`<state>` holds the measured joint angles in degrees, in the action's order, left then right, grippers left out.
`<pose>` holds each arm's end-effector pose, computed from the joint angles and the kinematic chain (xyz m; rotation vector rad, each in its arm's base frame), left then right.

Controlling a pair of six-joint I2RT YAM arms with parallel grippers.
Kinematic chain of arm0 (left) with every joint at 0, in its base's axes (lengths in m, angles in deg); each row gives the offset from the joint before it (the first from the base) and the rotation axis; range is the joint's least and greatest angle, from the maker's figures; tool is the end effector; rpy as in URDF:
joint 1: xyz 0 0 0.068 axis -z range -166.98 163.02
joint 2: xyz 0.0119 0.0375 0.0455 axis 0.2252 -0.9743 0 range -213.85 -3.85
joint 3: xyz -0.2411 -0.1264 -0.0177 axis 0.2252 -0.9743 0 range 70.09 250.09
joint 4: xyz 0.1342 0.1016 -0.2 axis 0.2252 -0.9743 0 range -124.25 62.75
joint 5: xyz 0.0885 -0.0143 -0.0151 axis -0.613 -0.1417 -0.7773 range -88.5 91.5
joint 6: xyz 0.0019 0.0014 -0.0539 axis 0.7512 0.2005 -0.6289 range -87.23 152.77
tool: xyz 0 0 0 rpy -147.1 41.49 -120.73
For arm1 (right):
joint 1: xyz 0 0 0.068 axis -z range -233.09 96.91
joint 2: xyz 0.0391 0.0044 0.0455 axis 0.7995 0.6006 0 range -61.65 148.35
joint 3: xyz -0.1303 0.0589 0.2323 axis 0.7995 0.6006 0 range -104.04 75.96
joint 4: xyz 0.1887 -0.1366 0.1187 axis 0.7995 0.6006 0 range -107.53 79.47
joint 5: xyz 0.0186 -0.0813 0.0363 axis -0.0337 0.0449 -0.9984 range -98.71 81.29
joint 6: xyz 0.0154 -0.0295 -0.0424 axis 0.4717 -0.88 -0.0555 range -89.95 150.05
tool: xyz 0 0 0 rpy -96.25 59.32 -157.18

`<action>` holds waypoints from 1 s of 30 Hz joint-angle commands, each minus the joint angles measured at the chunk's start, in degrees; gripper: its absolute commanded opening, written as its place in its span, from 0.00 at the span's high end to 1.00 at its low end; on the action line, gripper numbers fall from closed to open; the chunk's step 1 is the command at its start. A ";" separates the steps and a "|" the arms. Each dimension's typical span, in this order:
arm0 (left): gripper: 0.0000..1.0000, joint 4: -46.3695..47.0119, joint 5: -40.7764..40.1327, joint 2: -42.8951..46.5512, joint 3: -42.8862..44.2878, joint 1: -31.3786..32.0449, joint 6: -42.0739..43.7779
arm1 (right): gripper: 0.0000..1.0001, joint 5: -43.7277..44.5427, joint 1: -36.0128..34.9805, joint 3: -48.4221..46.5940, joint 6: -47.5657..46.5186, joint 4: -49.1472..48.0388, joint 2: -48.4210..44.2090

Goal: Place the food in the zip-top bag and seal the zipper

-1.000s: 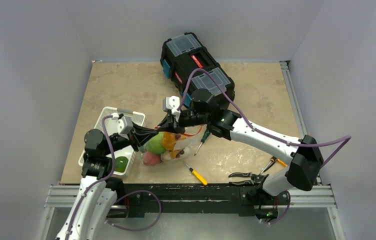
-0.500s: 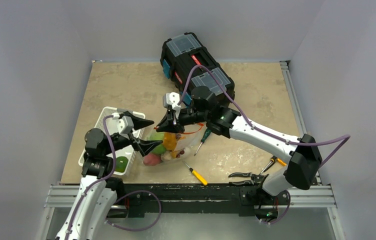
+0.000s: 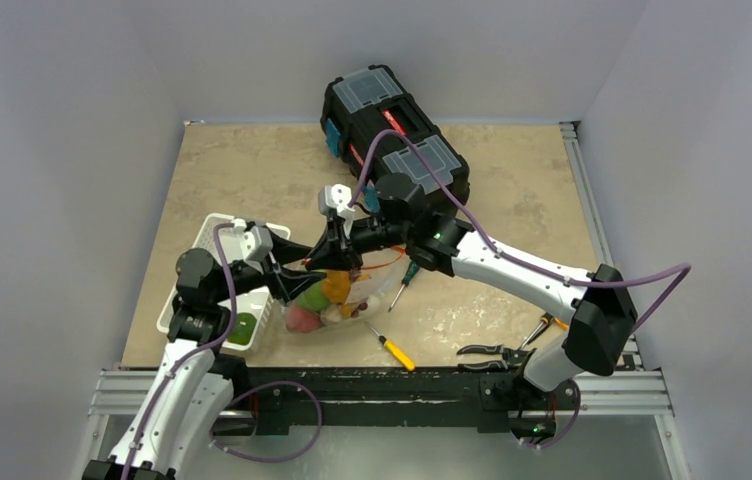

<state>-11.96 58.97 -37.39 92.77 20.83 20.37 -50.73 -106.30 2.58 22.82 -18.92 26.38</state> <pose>0.1394 -0.0495 0.2793 0.7695 1.4263 -1.0170 0.1971 0.3033 0.3504 -1.4031 1.3021 1.2141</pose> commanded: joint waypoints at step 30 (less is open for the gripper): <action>1.00 8.81 4.09 2.30 0.51 -2.21 -6.61 | 1.00 8.93 1.62 9.07 -9.14 3.32 -8.38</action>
<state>-6.85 60.33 -36.02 92.42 18.95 12.83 -39.78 -105.01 12.72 13.84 -16.56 18.84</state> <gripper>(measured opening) 0.003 0.084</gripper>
